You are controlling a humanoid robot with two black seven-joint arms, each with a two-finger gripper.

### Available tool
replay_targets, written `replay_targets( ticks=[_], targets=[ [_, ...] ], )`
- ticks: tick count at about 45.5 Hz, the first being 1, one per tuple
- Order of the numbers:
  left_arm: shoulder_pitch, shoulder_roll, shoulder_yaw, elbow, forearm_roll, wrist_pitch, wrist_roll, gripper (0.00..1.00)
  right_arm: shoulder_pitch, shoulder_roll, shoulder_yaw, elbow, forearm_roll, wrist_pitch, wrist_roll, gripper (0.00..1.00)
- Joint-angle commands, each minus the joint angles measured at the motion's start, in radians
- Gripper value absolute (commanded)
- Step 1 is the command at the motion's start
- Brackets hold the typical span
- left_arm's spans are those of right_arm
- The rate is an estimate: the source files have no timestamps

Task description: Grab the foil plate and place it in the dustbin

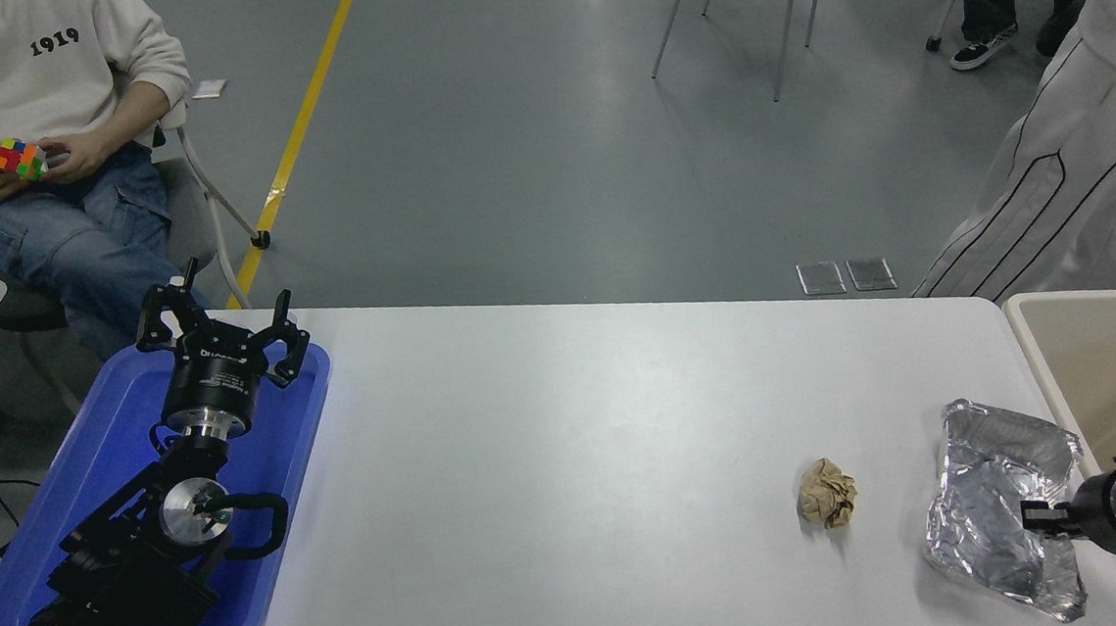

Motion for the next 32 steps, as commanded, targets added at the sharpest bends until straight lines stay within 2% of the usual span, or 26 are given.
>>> replay_targets(
  ticks=[1, 18, 32],
  targets=[
    [0.000, 0.001, 0.000, 0.001, 0.000, 0.000, 0.000, 1.00, 0.102, -0.055, -0.029, 0.115, 0.020, 0.009, 0.000, 0.00],
    [-0.002, 0.001, 0.000, 0.000, 0.000, 0.000, 0.000, 1.00, 0.515, -0.066, -0.284, 0.339, 0.031, 0.176, 0.005, 0.00],
    [0.000, -0.001, 0.000, 0.000, 0.000, -0.001, 0.000, 1.00, 0.812, -0.113, -0.318, 0.462, 0.035, 0.387, 0.005, 0.00]
  ],
)
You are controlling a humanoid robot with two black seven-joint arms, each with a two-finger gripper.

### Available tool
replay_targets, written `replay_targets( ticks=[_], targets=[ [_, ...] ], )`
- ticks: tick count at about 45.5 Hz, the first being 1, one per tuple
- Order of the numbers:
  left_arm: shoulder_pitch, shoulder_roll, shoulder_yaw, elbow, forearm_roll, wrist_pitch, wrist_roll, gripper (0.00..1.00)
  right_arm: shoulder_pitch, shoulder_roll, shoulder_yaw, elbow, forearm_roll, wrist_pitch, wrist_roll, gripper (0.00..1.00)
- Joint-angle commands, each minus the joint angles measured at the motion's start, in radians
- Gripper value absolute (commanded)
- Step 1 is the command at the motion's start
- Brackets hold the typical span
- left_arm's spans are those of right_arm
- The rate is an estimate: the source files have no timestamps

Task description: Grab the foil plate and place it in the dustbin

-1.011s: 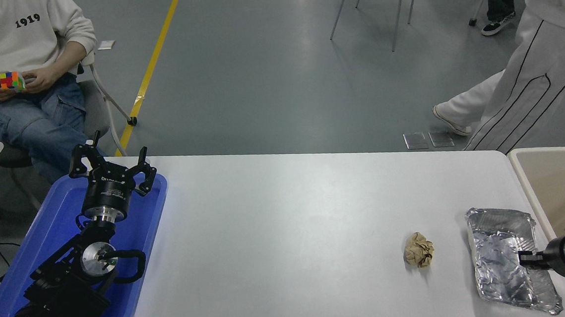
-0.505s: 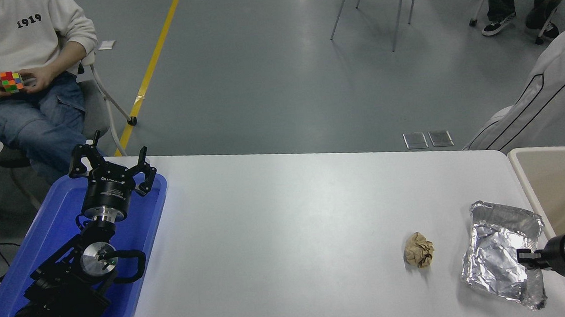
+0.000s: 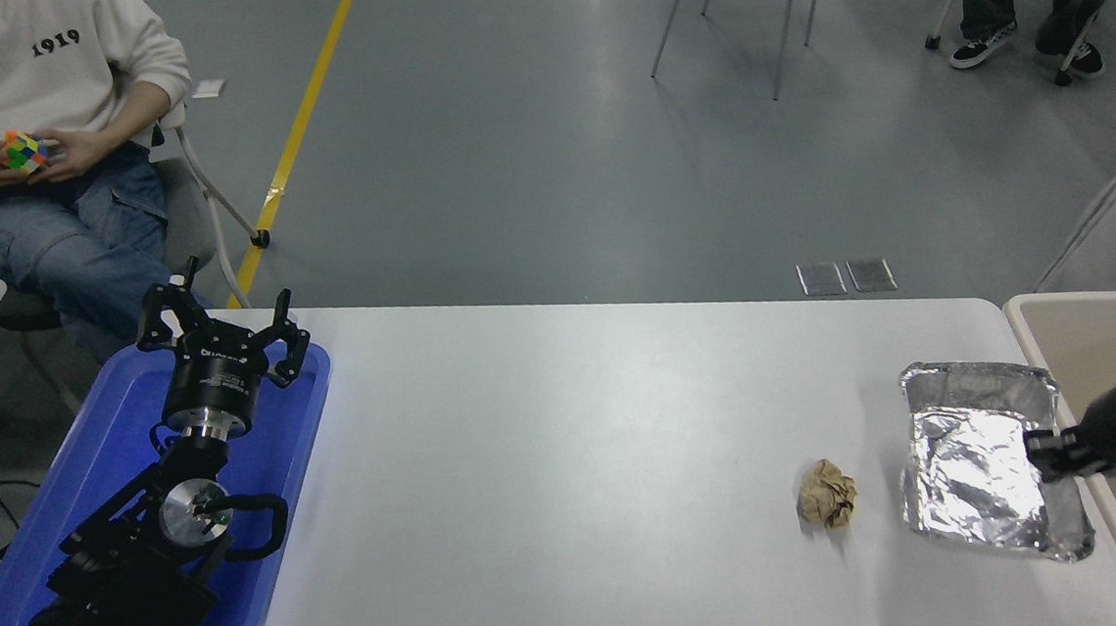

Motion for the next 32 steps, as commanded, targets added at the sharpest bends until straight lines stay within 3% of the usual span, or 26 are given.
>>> replay_targets(
  ticks=[1, 17, 32],
  targets=[
    [0.000, -0.001, 0.000, 0.000, 0.000, 0.000, 0.000, 1.00, 0.253, -0.038, -0.047, 0.102, 0.005, 0.166, 0.001, 0.00],
    [0.000, 0.001, 0.000, 0.000, 0.000, 0.000, 0.000, 1.00, 0.570, -0.028, -0.153, 0.134, 0.020, 0.418, 0.001, 0.00],
    [0.000, 0.001, 0.001, 0.000, 0.000, 0.000, 0.000, 1.00, 0.796, -0.004, -0.231, 0.134, 0.048, 0.421, 0.001, 0.00]
  ],
)
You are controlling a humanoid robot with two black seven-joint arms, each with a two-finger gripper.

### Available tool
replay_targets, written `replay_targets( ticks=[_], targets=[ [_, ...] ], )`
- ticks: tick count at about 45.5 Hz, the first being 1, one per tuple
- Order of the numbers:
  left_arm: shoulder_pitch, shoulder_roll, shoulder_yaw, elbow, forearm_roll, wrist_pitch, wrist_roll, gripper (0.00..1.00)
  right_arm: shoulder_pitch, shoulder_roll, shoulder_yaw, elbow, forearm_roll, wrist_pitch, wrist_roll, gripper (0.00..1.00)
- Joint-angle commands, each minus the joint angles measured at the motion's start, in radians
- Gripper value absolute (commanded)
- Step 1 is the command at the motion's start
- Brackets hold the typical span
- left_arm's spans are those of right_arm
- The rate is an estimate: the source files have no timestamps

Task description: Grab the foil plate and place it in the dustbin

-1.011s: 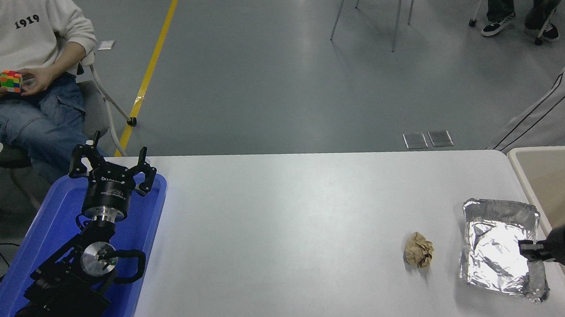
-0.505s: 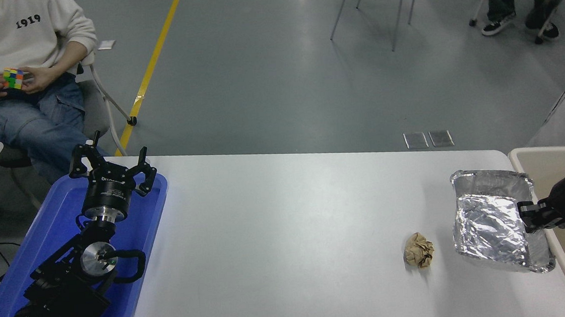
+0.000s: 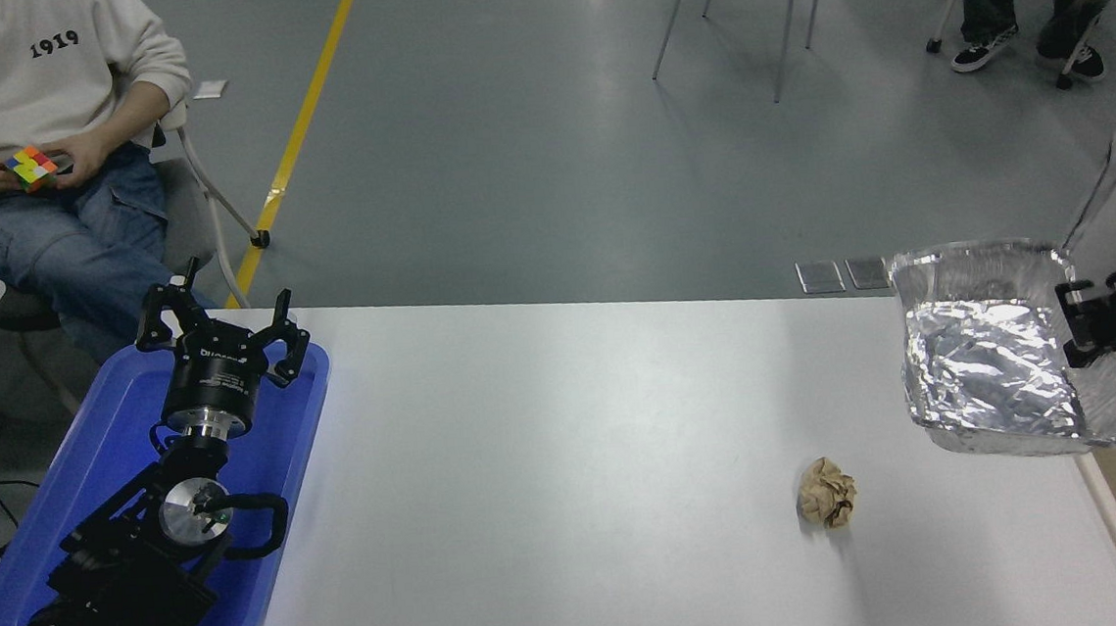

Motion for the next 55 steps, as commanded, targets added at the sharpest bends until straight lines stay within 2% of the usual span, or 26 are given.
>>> replay_targets(
  ticks=[1, 33, 44, 55],
  targets=[
    [0.000, 0.001, -0.001, 0.000, 0.000, 0.000, 0.000, 1.00, 0.176, 0.024, -0.065, 0.007, 0.016, 0.033, 0.000, 0.00],
    [0.000, 0.001, -0.001, 0.000, 0.000, -0.002, 0.000, 1.00, 0.228, 0.021, -0.148, -0.009, 0.016, 0.033, -0.003, 0.00],
    [0.000, 0.001, -0.001, 0.000, 0.000, -0.002, 0.000, 1.00, 0.176, -0.070, -0.235, -0.104, 0.011, 0.033, -0.006, 0.00],
    [0.000, 0.001, 0.001, 0.000, 0.000, 0.000, 0.000, 1.00, -0.032, -0.157, -0.267, -0.271, 0.016, 0.033, -0.008, 0.00]
  ],
)
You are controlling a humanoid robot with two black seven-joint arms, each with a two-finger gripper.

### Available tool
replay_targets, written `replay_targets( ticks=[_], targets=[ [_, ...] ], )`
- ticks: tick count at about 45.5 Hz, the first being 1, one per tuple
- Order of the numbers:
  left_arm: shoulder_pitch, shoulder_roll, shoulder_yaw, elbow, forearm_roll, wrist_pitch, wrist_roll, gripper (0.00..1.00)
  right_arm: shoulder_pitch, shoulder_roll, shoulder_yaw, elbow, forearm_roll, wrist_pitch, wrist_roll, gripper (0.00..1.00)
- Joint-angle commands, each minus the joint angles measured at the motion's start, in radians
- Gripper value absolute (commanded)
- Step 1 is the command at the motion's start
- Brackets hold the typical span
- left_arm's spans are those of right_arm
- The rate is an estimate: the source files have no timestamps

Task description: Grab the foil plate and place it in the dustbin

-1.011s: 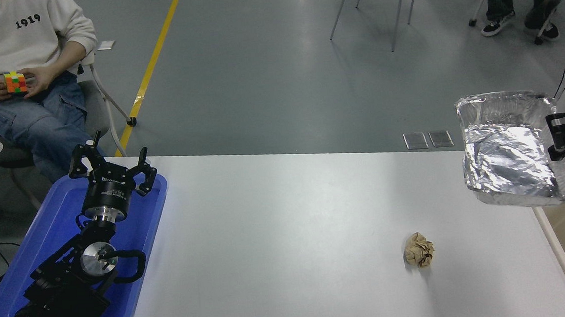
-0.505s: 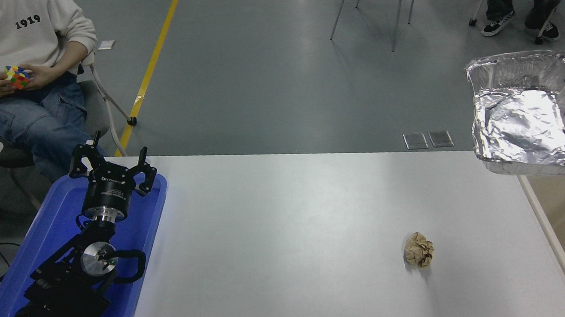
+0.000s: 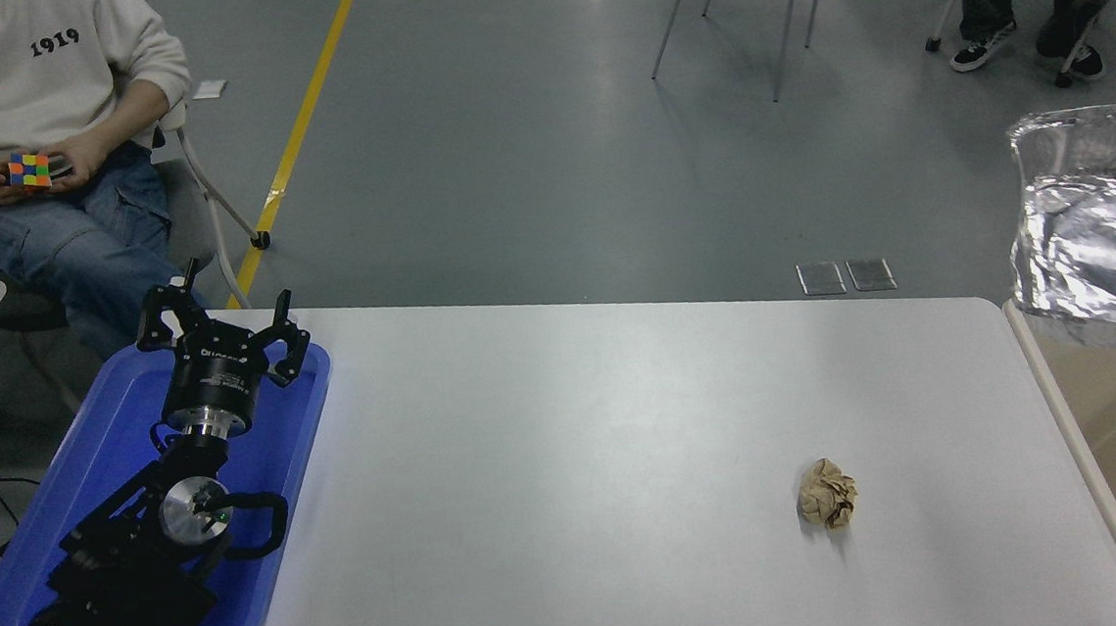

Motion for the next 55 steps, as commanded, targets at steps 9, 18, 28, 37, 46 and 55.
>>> replay_targets(
  ticks=[9, 18, 28, 37, 46, 55],
  targets=[
    [0.000, 0.001, 0.000, 0.000, 0.000, 0.001, 0.000, 1.00, -0.378, -0.180, 0.054, -0.229, 0.017, -0.148, -0.002, 0.00],
    [0.000, 0.001, 0.000, 0.002, 0.000, 0.001, 0.000, 1.00, -0.725, -0.208, 0.228, -0.297, 0.250, -0.467, -0.002, 0.00],
    [0.000, 0.001, 0.001, 0.000, 0.000, 0.001, 0.000, 1.00, -0.960, -0.199, 0.405, -0.406, 0.325, -0.564, -0.002, 0.00],
    [0.000, -0.001, 0.000, 0.000, 0.000, 0.001, 0.000, 1.00, -1.187, -0.158, 0.568, -0.606, 0.339, -0.571, -0.005, 0.00],
    [0.000, -0.001, 0.000, 0.000, 0.000, 0.001, 0.000, 1.00, -1.441, -0.059, 0.759, -0.852, 0.339, -0.571, -0.006, 0.00],
    [0.000, 0.001, 0.000, 0.000, 0.000, 0.001, 0.000, 1.00, -1.636, 0.063, 0.925, -1.085, 0.336, -0.603, -0.006, 0.00]
  ],
)
